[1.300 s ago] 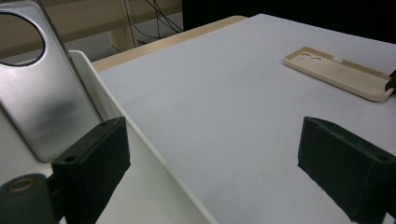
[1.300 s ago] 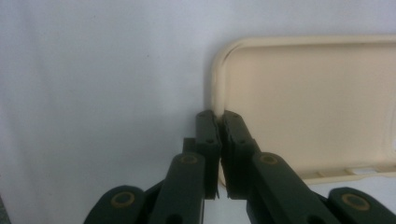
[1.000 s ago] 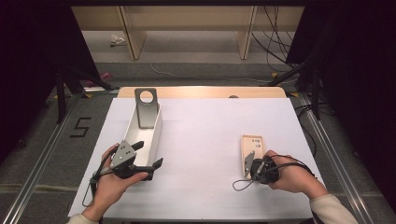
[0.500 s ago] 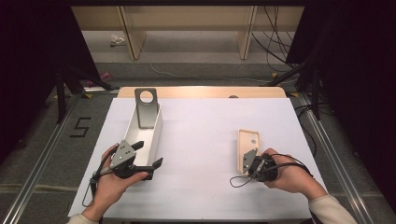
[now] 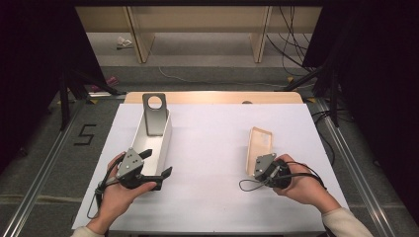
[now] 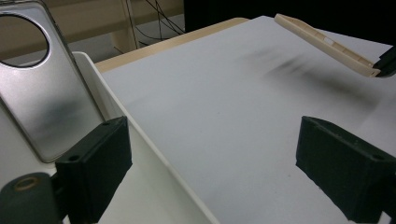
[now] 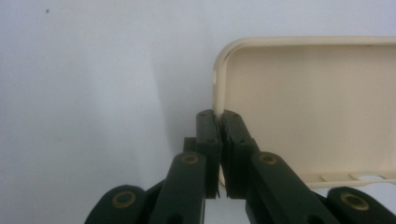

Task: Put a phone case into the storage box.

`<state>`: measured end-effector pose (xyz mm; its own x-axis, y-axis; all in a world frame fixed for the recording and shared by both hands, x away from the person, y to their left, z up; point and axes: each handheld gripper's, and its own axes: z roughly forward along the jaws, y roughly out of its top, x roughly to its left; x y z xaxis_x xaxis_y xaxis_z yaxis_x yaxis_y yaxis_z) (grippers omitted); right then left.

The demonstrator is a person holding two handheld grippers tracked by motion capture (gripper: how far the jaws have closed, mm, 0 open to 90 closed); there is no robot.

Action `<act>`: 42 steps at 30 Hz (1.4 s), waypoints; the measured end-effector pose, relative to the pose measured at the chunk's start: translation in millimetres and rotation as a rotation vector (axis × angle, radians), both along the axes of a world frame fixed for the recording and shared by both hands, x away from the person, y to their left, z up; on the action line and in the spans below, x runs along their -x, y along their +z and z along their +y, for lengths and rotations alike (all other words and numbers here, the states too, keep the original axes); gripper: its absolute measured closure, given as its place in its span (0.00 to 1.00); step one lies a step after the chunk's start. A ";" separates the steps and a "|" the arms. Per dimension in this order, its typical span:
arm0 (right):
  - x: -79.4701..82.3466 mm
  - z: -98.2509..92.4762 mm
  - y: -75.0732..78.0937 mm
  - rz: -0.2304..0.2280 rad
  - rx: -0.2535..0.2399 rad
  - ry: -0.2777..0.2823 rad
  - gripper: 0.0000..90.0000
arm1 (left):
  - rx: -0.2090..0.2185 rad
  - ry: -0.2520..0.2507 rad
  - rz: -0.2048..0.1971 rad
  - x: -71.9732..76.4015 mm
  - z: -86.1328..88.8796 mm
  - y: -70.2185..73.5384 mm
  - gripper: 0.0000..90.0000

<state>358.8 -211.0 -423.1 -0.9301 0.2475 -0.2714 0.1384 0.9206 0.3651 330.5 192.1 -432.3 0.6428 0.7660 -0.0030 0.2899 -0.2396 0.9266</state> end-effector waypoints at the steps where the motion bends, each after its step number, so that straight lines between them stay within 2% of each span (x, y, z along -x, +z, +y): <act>1: -0.2 0.3 0.0 -0.002 -0.007 0.000 0.97 | 0.000 0.000 0.000 0.0 -0.1 0.1 0.11; 13: 4.6 10.3 -2.2 -0.019 -0.051 0.003 0.97 | -0.001 0.005 -0.006 -0.3 -2.5 2.2 0.13; 19: 6.9 19.5 -1.9 -0.048 -0.108 0.013 0.97 | -0.002 0.017 -0.022 -2.8 -6.4 10.0 0.14; 29: 11.8 31.5 -0.5 -0.069 -0.146 0.032 0.97 | -0.014 -0.015 -0.015 -9.7 -26.0 22.0 0.17; 37: 14.1 36.7 1.1 -0.074 -0.155 0.043 0.97 | -0.031 -0.053 0.004 -22.5 -47.6 30.0 0.17; 42: 15.1 39.3 1.4 -0.075 -0.163 0.046 0.97 | -0.050 -0.053 0.019 -31.7 -62.0 36.0 0.17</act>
